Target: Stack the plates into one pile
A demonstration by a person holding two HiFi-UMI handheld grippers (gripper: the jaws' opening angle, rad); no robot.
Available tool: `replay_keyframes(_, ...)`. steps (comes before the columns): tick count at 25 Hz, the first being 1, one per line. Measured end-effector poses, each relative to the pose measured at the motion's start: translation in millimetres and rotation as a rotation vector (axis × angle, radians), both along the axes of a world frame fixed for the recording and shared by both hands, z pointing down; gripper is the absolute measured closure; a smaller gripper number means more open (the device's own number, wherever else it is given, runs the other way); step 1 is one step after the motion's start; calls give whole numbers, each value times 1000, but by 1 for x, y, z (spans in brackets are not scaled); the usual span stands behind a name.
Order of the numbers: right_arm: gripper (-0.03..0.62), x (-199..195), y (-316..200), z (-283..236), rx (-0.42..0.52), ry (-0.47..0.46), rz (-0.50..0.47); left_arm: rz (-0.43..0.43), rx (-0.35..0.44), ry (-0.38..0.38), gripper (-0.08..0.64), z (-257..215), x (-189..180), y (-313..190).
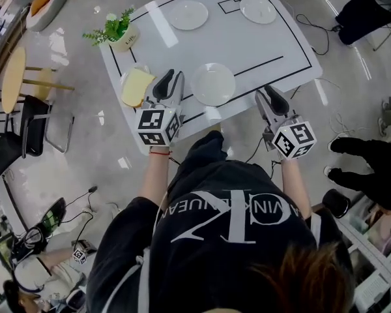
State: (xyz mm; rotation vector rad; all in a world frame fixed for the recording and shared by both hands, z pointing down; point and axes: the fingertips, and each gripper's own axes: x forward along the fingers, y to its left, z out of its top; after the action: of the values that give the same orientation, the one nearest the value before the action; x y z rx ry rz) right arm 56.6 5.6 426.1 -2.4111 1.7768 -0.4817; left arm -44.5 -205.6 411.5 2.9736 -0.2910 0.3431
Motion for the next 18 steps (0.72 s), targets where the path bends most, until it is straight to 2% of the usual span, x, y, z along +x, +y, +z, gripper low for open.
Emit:
replay_keyframes(12, 463, 55, -53, 4, -65, -12, -16, -2, -70, -22, 476, 19, 66, -55)
replay_keyframes(18, 462, 74, -89, 9, -77, -25, -47, -7, -98, -31, 474, 31, 82, -79)
